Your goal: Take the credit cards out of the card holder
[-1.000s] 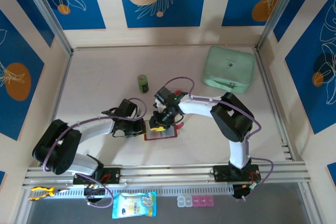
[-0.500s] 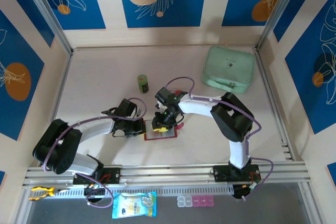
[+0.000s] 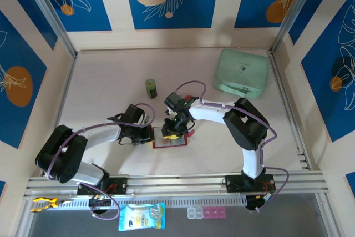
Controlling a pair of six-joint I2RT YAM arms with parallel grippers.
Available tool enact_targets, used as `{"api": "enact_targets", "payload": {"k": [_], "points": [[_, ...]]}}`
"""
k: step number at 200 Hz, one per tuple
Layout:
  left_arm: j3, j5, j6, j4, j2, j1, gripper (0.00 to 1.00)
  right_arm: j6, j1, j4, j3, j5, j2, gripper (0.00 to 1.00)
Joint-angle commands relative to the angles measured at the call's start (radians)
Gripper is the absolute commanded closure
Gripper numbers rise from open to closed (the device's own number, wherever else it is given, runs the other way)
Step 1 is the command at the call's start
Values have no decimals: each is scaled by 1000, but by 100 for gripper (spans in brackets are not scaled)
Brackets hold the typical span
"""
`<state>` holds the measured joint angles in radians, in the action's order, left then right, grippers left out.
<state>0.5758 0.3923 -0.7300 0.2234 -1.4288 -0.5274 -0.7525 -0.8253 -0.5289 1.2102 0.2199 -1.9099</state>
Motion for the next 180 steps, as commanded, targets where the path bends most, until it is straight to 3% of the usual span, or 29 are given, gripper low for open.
{"api": "enact_targets", "payload": {"k": [1,81,180], "points": [[-9,-9,20,25,-21,13,100,15,5,-41,15,-12,28,69],[-11,-8,21,30,-10,15,100,-25,1,103,-8,107,30,73],[-18,-8,27,39,-1,21,100,-18,22,57,-24,62,-17,73]]}}
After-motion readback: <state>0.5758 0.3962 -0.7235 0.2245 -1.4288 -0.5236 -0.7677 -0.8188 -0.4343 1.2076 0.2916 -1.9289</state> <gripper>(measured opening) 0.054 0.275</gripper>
